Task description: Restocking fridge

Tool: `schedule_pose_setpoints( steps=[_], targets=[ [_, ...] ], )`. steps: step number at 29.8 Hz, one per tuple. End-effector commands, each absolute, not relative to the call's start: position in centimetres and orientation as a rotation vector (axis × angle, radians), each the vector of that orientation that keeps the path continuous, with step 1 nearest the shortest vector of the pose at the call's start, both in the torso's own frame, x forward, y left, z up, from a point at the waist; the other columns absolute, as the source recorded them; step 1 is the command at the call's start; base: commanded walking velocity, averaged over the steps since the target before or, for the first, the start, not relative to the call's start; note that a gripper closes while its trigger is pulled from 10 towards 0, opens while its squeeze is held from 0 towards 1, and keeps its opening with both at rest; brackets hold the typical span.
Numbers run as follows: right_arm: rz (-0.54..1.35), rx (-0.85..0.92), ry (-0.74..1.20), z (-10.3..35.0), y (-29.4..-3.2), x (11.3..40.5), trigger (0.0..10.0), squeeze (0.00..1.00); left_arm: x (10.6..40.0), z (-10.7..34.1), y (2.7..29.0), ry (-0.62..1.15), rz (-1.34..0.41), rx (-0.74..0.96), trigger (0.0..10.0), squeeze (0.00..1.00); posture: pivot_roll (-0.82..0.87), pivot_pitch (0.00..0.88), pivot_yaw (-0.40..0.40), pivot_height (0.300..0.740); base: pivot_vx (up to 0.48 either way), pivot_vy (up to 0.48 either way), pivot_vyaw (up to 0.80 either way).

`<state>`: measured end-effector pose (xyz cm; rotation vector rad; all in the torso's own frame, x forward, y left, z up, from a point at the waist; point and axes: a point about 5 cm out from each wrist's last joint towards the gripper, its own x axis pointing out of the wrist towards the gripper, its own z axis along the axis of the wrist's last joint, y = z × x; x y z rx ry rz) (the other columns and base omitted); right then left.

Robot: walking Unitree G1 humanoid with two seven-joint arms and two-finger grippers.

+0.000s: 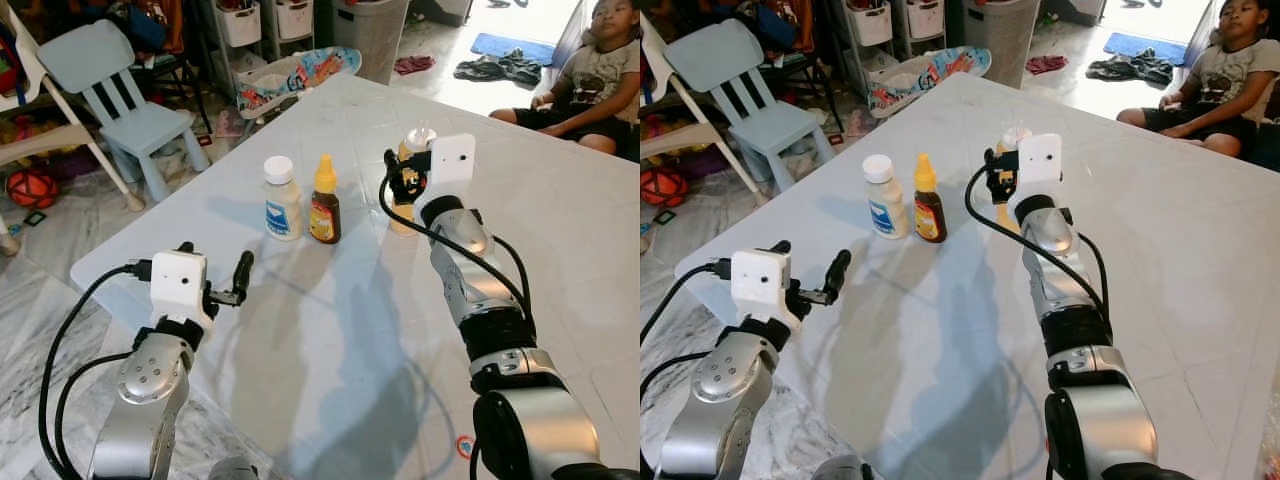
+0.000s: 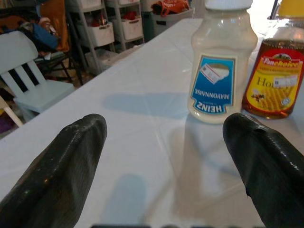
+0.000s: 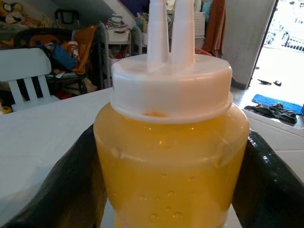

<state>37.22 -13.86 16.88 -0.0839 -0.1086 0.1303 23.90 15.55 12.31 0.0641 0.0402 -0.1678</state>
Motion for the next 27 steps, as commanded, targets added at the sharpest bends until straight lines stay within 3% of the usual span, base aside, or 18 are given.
schedule_pose_setpoints(
  steps=[1,2,3,4,5,7,8,9,10,11,17,27],
  targets=[
    [0.104,-0.097,-0.134,17.5,-14.2,37.2,0.0,0.00,24.0,12.7,15.3,0.029,-0.178,0.070,10.0,0.00,0.10,0.050,0.028,0.740,0.000,0.000,0.00],
    [0.091,-0.107,-0.133,17.4,-14.3,37.1,0.0,0.00,24.1,12.7,15.3,0.028,-0.178,0.069,10.0,0.00,0.10,0.049,0.026,0.740,0.000,0.000,0.00],
    [0.083,-0.112,-0.134,17.4,-14.5,37.0,1.4,0.00,24.1,12.7,15.3,0.027,-0.178,0.068,10.0,0.00,0.10,0.047,0.025,0.740,0.000,0.000,0.00],
    [0.080,-0.114,-0.134,17.3,-14.6,36.9,1.1,0.00,24.2,12.7,15.2,0.026,-0.177,0.067,10.0,0.00,0.10,0.042,0.020,0.740,0.000,0.000,0.00],
    [0.081,-0.113,-0.135,17.1,-14.6,36.7,0.0,0.00,24.4,12.7,15.2,0.024,-0.174,0.065,10.0,0.00,0.09,0.037,0.015,0.740,0.000,0.000,0.00],
    [0.084,-0.112,-0.135,17.0,-14.6,36.4,0.0,0.00,24.5,12.7,15.1,0.022,-0.171,0.063,10.0,0.00,0.09,0.034,0.013,0.740,0.000,0.000,0.00],
    [0.084,-0.113,-0.134,16.9,-14.7,36.3,1.1,0.00,24.5,12.7,15.1,0.021,-0.170,0.063,10.0,0.00,0.09,0.032,0.011,0.740,0.000,0.000,0.00],
    [0.084,-0.113,-0.134,16.9,-14.7,36.3,1.1,0.00,24.5,12.7,15.1,0.021,-0.170,0.063,10.0,0.00,0.09,0.032,0.011,0.740,0.000,0.000,0.00],
    [0.081,-0.116,-0.132,16.7,-14.7,35.9,5.8,0.00,24.7,12.5,15.0,0.022,-0.166,0.061,10.0,0.00,0.08,0.020,0.005,0.740,0.000,0.000,0.00],
    [0.076,-0.122,-0.141,16.7,-14.8,35.5,10.0,0.00,24.8,12.4,14.9,0.028,-0.153,0.059,10.0,0.00,0.08,0.013,0.001,0.740,0.000,0.000,0.00],
    [0.019,-0.095,-0.187,17.1,-15.5,33.6,10.0,0.00,25.4,11.9,14.7,0.042,-0.121,0.075,10.0,0.00,0.05,0.000,-0.012,0.740,0.000,0.000,0.00],
    [0.011,-0.050,-0.168,16.7,-14.3,31.1,10.0,0.00,27.9,13.8,13.9,-0.044,-0.117,0.071,10.0,0.00,0.06,0.000,-0.034,0.740,0.000,0.000,0.00]
  ],
)
